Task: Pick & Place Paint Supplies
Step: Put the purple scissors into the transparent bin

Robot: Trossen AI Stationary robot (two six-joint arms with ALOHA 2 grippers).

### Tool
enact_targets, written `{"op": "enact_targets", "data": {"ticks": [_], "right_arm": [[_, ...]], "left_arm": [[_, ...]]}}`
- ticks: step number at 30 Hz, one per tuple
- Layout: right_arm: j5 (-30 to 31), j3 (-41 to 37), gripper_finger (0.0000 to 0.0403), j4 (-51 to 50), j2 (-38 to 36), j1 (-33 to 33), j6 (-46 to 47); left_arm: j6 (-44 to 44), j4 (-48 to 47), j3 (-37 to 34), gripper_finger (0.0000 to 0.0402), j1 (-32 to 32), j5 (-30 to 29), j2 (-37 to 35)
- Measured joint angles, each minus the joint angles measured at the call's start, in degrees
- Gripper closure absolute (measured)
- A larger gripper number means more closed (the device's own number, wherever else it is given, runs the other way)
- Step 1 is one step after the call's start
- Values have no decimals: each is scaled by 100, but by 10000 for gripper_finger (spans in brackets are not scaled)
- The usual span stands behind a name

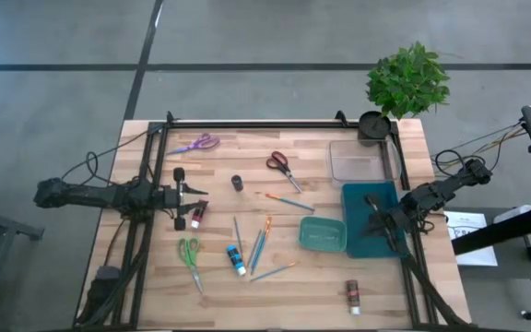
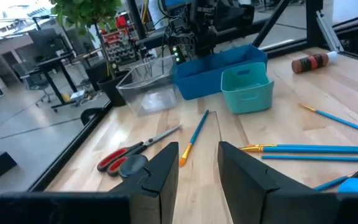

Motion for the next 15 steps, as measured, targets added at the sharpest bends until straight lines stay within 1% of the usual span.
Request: {"op": "enact_targets", "data": {"ticks": [3, 4, 6, 7, 9, 11, 13, 15], "right_arm": [[101, -1, 394, 197, 0, 0, 225], [169, -2, 394, 308, 0, 2, 493], [324, -1, 394, 495, 0, 2, 1124], [367, -1, 394, 528, -2, -2, 1405], [447, 0, 394, 544, -2, -2, 1762], [481, 1, 394, 538, 0, 0, 2007], [481, -1, 394, 571, 0, 0, 2069], [478, 0, 394, 692, 0, 0, 1948]], "left_arm": [[-62, 2, 0, 284, 0, -3, 0], [-303, 2, 0, 284, 0, 24, 0], [-1312, -11, 0, 284, -4, 224, 0], [-1955, -22, 0, 284, -4, 339, 0], [-3303, -28, 0, 284, -4, 388, 0], [-4656, -28, 0, 284, -3, 404, 0], [-5787, -28, 0, 284, -2, 407, 0], [-6343, -33, 0, 284, -2, 409, 2]]}}
